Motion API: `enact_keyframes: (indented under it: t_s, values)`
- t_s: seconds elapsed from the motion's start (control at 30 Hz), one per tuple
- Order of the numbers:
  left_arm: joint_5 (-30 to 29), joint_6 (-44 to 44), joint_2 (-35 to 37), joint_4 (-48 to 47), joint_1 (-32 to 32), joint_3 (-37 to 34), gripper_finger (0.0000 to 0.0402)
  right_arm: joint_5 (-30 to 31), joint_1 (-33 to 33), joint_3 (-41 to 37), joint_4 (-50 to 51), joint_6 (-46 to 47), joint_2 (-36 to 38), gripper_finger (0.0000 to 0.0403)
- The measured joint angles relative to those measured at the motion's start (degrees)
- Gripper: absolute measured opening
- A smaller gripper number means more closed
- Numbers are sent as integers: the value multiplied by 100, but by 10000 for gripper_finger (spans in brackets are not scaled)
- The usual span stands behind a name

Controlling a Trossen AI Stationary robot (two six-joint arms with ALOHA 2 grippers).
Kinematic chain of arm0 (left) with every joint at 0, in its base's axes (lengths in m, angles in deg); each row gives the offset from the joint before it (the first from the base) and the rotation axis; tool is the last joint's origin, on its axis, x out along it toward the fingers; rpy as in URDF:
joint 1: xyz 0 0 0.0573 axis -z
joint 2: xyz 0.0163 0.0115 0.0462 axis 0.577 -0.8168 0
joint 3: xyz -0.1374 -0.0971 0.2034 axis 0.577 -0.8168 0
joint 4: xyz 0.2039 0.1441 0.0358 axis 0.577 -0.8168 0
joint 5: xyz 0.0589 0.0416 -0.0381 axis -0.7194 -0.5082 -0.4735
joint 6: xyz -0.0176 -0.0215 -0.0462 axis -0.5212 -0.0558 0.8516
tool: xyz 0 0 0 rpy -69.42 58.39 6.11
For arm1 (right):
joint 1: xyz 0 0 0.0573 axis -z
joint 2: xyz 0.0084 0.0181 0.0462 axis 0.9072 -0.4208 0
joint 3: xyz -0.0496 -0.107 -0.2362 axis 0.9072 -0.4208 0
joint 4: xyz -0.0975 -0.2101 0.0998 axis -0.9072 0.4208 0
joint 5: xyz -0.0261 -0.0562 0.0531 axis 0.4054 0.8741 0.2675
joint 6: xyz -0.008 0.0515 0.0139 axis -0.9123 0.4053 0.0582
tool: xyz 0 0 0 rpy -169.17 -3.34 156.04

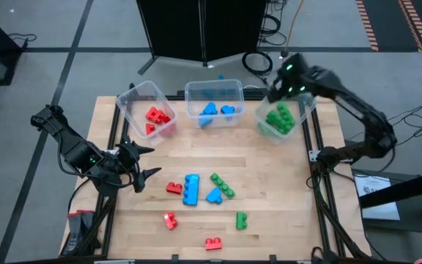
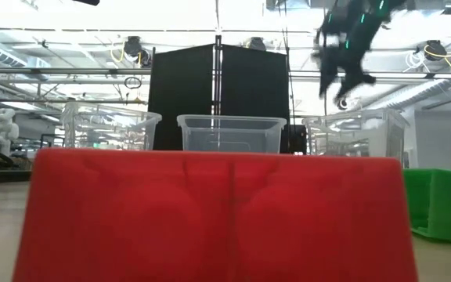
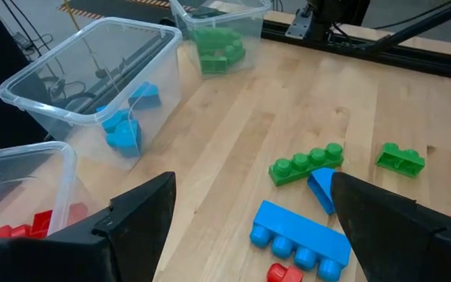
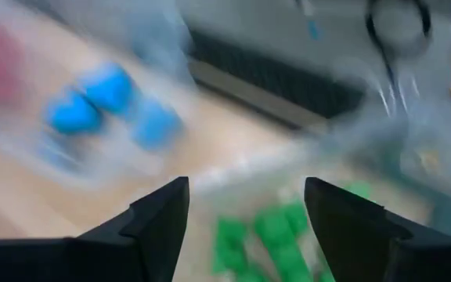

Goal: Sort blocks
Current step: Put the blue game piece into the middle transparent bin

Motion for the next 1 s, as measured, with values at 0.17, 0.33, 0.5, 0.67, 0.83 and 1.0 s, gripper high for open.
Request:
enact_keyframes:
  t_s: [0.17, 0.33, 0.5, 0.67, 0.83, 1.0]
  values:
    - [0, -1, 1, -2, -1, 0, 336, -629, -315, 1272, -117, -34, 517, 247]
    - [0, -4, 0, -5, -1, 0, 336, -1096, -1337, 1814, -245, -246, 693, 247]
    - [0, -7, 0, -28, -1, -2, 336, -1121, -2852, 1713, -231, -418, 377, 247]
    - [0, -9, 2, -28, -1, 0, 336, -1111, -4137, 1680, -469, -679, -515, 247]
    - [16, -2, 0, -26, -1, -1, 336, -1122, -4944, 1701, -844, -1256, -1528, 247]
    - [39, -1, 1, -26, -1, -2, 336, -1104, -5419, 1918, -884, -1798, -2343, 247]
